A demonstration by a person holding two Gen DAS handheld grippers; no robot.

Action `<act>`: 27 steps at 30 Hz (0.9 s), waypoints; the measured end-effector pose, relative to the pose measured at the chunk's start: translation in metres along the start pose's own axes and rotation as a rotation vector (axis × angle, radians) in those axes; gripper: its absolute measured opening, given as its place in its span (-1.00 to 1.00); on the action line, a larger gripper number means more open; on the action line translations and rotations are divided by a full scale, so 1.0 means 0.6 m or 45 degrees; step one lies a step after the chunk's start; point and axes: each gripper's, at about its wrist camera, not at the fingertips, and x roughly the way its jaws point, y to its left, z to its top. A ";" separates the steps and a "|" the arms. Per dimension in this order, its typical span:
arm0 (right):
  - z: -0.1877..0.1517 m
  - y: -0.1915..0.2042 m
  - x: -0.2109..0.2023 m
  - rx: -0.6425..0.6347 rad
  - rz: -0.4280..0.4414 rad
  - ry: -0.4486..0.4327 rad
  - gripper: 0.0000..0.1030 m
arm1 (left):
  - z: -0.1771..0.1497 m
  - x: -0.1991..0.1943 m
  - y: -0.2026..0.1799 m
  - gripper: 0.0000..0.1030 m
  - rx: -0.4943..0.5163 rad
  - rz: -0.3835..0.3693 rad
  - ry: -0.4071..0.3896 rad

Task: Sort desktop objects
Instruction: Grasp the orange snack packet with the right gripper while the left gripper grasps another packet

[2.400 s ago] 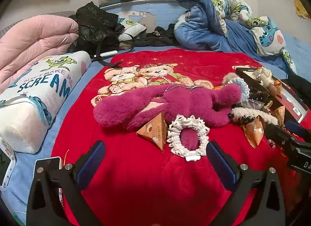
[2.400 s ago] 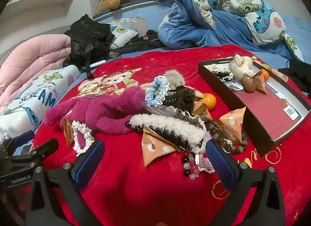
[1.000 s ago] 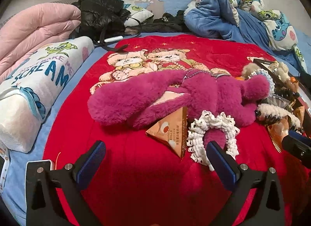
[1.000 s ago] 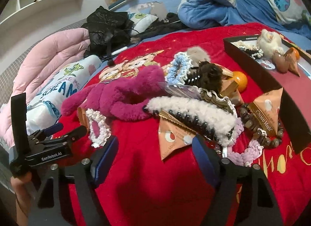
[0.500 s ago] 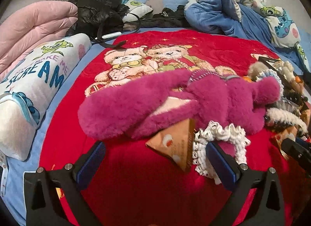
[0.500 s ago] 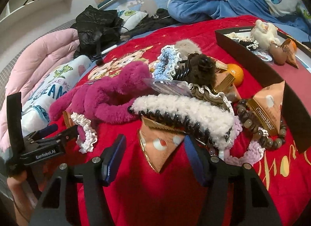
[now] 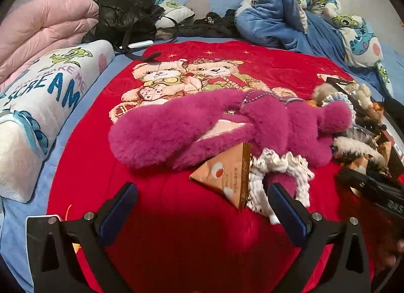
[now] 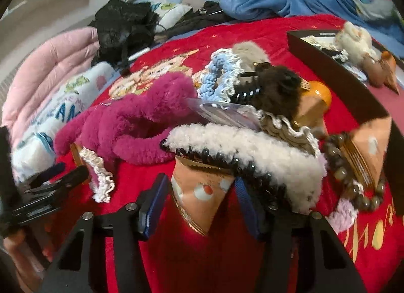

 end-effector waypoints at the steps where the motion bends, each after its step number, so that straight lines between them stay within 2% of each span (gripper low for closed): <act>1: 0.001 0.003 0.002 -0.007 -0.017 -0.003 0.05 | -0.001 -0.002 0.003 1.00 -0.002 -0.001 -0.004; 4: -0.004 0.009 0.000 -0.014 -0.038 -0.029 0.07 | 0.004 0.001 0.014 1.00 -0.033 -0.002 0.001; 8: -0.012 -0.015 -0.012 0.092 0.038 -0.068 -0.06 | 0.011 0.019 0.029 1.00 -0.092 -0.007 0.028; 9: -0.013 -0.021 -0.015 0.120 0.057 -0.074 -0.14 | 0.012 0.025 0.030 1.00 -0.093 -0.005 0.039; 15: -0.016 -0.025 -0.022 0.161 0.072 -0.070 -0.26 | 0.015 0.029 0.023 1.00 -0.054 0.033 0.035; 20: -0.023 -0.026 -0.027 0.180 0.090 -0.071 -0.28 | 0.023 0.032 0.026 1.00 -0.072 -0.008 0.009; 22: -0.025 -0.028 -0.027 0.193 0.101 -0.071 -0.28 | 0.024 0.036 0.029 0.92 -0.087 -0.034 0.014; 23: -0.024 -0.029 -0.027 0.196 0.105 -0.072 -0.29 | 0.023 0.040 0.028 0.81 -0.085 -0.067 0.027; 27: -0.027 -0.027 -0.029 0.199 0.108 -0.074 -0.31 | 0.020 0.042 0.014 0.36 -0.041 -0.099 0.031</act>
